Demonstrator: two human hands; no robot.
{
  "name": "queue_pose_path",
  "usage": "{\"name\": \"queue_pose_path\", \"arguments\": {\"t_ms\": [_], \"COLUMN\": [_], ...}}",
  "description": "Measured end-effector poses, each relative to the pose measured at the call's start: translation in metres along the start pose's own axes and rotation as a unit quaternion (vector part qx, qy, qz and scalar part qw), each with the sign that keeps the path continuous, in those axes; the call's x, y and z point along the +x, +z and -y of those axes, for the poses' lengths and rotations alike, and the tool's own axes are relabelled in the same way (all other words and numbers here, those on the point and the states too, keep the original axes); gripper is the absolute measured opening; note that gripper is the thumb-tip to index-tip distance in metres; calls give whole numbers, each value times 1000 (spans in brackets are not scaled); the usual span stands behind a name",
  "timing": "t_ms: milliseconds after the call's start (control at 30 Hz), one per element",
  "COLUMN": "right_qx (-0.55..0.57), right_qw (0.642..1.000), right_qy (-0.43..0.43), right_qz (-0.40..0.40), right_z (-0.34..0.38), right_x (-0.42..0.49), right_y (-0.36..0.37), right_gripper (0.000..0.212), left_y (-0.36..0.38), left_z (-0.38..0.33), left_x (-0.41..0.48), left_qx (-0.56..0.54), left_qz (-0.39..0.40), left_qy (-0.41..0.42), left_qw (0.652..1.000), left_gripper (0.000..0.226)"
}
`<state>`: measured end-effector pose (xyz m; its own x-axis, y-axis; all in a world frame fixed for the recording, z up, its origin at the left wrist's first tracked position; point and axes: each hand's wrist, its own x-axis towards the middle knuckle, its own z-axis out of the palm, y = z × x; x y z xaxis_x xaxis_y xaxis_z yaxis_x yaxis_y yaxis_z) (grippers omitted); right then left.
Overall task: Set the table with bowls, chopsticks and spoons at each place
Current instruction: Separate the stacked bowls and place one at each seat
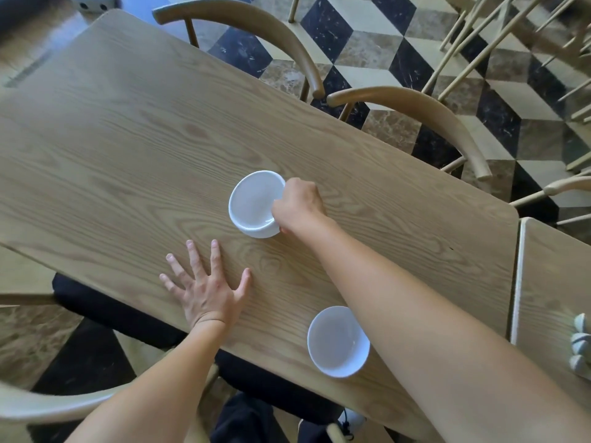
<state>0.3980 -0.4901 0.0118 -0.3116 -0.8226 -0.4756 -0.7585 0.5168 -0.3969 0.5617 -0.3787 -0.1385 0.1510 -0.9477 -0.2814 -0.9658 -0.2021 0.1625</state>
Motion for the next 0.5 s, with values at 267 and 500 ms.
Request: {"name": "queue_pose_path", "arguments": {"t_ms": [267,500], "right_qx": [285,390], "right_qw": [958,907], "right_qy": [25,160], "right_qz": [4,-8], "right_z": [-22,-127], "right_x": [-25,-52], "right_y": [-29,-24], "right_gripper": [25,42], "left_y": [-4,-3], "left_z": [0,1], "left_x": [-1,-3], "left_qx": [-3,1], "left_qz": [5,6], "left_qy": [-1,-6], "left_qw": [1000,1000], "left_gripper": [91,90]}}
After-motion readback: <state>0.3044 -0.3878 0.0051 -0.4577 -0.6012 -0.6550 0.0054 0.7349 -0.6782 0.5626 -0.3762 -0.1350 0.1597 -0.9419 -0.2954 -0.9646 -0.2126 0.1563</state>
